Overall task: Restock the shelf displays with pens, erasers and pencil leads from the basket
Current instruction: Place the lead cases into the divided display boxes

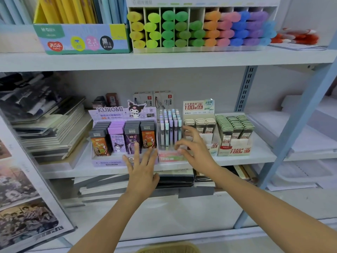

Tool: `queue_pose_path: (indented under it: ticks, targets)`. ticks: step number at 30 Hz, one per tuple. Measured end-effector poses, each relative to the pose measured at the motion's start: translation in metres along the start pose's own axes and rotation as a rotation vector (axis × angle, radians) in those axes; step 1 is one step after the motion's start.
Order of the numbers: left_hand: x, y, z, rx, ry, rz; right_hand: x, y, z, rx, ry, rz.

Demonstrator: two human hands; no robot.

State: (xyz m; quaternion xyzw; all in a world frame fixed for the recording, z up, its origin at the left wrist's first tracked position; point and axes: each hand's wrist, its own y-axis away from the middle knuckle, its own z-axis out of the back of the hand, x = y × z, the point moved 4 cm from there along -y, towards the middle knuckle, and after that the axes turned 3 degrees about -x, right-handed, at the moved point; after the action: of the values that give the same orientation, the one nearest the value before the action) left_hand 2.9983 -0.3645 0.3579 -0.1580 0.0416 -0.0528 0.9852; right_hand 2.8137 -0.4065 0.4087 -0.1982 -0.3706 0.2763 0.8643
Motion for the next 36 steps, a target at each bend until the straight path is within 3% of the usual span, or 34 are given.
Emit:
queue_pose_path:
  ticks: [4, 7, 10, 16, 20, 25, 28, 32, 36]
  targets:
    - [-0.009, 0.005, 0.004, -0.026, -0.001, 0.068, -0.006, 0.003, 0.016, 0.055, -0.012, -0.007]
    - [-0.020, 0.006, 0.012, -0.126, 0.053, 0.070, -0.018, 0.012, 0.028, -0.056, 0.252, -0.073]
    - [-0.034, 0.002, 0.013, -0.138, 0.107, -0.027, -0.024, 0.019, 0.025, 0.009, 0.402, -0.081]
    - [-0.048, 0.001, 0.006, -0.084, 0.068, -0.037, -0.025, 0.027, 0.031, -0.028, 0.227, -0.033]
    - [-0.057, 0.003, 0.017, -0.136, 0.029, -0.049, -0.022, 0.031, 0.034, 0.030, 0.174, -0.019]
    - [-0.087, 0.000, 0.027, -0.306, 0.005, -0.231, -0.028, 0.044, 0.068, -0.263, 0.183, -0.031]
    - [-0.107, -0.008, 0.022, -0.236, -0.052, -0.298, -0.057, 0.062, 0.093, -0.319, 0.299, -0.166]
    - [-0.117, -0.018, 0.009, -0.141, -0.114, -0.261, -0.087, 0.076, 0.104, -0.201, 0.480, -0.285]
    - [-0.120, -0.018, 0.011, -0.123, -0.151, -0.226, -0.090, 0.065, 0.108, -0.184, 0.383, -0.266]
